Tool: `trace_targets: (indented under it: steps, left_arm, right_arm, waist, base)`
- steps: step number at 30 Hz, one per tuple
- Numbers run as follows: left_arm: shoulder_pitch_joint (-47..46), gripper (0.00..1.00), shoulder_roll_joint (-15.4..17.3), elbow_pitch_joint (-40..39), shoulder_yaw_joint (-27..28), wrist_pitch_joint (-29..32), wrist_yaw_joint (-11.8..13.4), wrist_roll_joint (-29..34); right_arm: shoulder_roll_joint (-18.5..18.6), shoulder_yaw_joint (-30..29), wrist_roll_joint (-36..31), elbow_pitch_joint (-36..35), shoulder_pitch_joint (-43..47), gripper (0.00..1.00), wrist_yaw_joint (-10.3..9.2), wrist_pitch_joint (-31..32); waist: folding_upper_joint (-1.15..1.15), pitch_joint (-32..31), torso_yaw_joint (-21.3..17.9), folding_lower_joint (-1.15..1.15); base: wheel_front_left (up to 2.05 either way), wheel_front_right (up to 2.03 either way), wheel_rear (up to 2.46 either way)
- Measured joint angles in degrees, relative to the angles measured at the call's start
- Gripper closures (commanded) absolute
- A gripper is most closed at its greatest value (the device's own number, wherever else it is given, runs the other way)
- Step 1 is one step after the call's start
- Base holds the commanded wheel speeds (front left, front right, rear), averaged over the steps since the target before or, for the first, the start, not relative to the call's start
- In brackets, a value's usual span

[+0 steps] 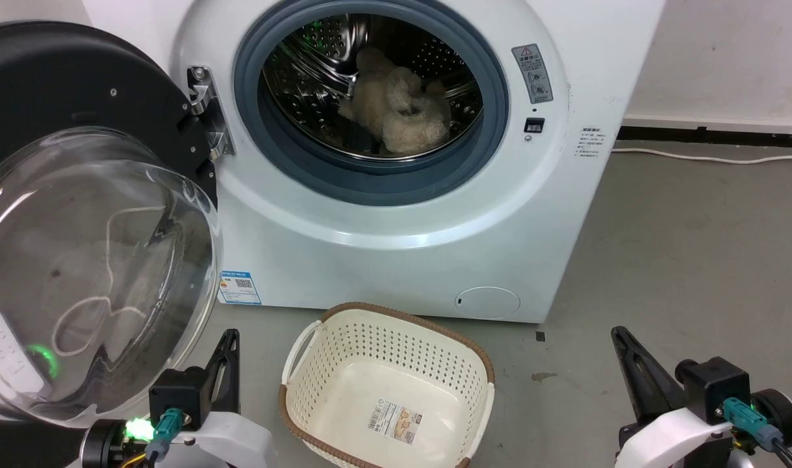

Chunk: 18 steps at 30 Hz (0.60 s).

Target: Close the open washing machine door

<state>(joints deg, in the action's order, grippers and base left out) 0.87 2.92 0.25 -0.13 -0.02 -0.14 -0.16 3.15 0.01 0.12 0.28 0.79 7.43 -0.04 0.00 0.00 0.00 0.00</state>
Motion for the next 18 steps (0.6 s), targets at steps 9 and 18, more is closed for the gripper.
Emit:
trace_targets:
  steps: [9,18]
  left_arm:
    - [0.00,1.00,0.00,0.00,0.00,0.00,0.00,0.00]
    - [0.04,0.00,0.00,0.14,-0.49,-0.11,0.00,0.00]
  right_arm:
    - [0.00,0.01,0.00,0.00,0.00,1.00,0.00,0.00]
    - [0.01,-0.22,0.33,0.07,0.04,0.00,0.00,-0.14]
  waist:
    - [0.00,0.00,0.00,0.00]
    - [0.00,0.01,0.02,0.00]
  base:
    - [0.00,0.00,0.00]
    - [0.00,0.00,0.00]
